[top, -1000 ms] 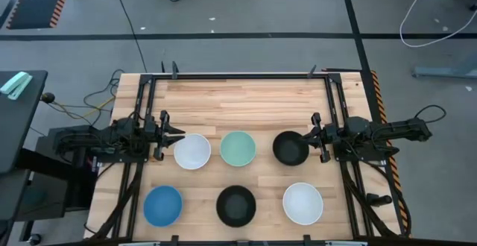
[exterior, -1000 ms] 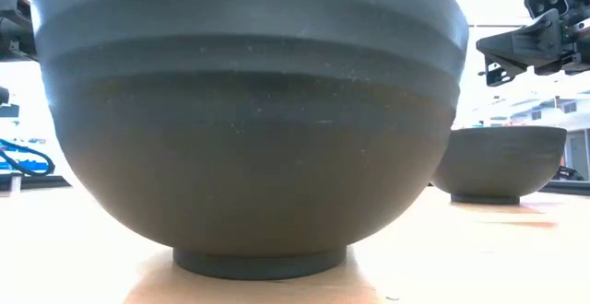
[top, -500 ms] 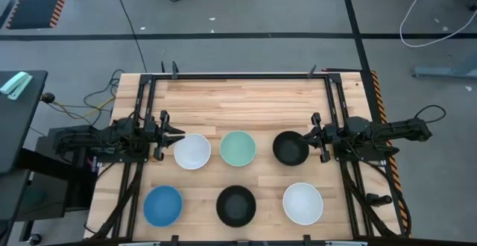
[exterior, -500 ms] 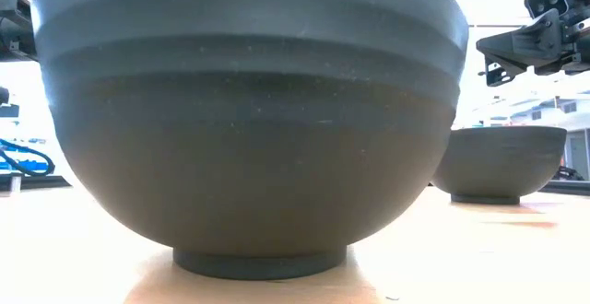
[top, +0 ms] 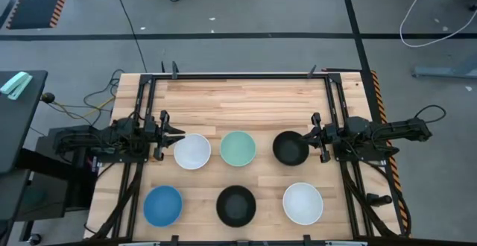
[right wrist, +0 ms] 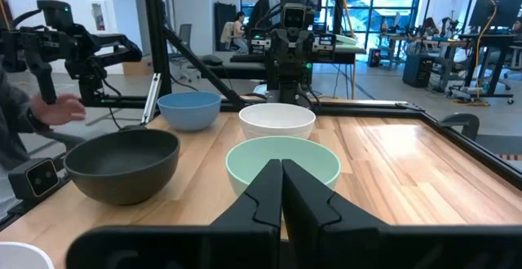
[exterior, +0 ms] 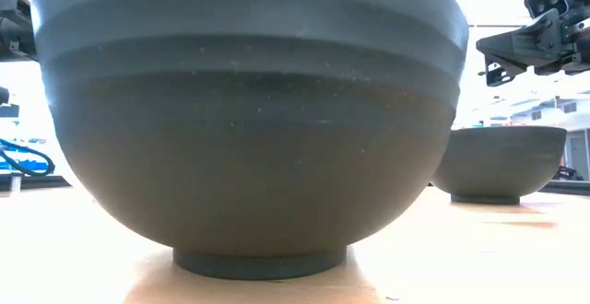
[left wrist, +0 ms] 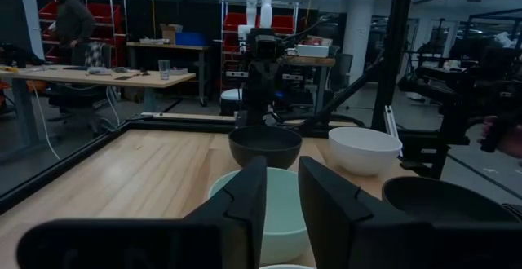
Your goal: Nest bowls inside each other
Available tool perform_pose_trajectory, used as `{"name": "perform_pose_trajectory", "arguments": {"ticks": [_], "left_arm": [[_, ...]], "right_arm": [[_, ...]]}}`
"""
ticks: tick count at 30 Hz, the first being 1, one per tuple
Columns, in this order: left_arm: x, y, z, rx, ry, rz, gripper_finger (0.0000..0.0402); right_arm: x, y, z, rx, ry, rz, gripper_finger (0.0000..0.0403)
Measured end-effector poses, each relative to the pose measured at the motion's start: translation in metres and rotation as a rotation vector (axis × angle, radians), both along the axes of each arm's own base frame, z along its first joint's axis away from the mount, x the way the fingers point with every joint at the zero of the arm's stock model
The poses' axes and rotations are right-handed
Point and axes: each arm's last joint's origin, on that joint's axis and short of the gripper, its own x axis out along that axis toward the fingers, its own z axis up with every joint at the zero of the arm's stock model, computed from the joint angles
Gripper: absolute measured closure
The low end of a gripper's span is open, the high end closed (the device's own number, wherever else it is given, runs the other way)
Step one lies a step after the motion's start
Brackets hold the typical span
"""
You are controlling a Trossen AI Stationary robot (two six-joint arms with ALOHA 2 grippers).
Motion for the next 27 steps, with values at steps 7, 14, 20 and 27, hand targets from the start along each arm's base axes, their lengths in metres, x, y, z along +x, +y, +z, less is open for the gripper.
{"name": "perform_pose_trajectory", "arguments": {"ticks": [7, 14, 20, 27], "left_arm": [[0.000, 0.000, 0.000, 0.000, 0.000, 0.000, 0.0313], [0.000, 0.000, 0.001, 0.000, -0.009, 0.000, 0.0317], [-0.001, 0.000, 0.009, -0.001, -0.092, 0.000, 0.0321], [-0.002, 0.000, 0.012, -0.025, -0.125, -0.005, 0.0315]], "right_arm": [[0.000, 0.000, 0.000, 0.002, -0.002, 0.000, 0.0384], [0.000, 0.000, 0.002, 0.169, -0.010, 0.000, 0.0384], [0.000, 0.000, 0.009, 0.270, -0.066, 0.009, 0.0384], [-0.002, 0.000, 0.023, 0.381, -0.158, 0.032, 0.0384]]}}
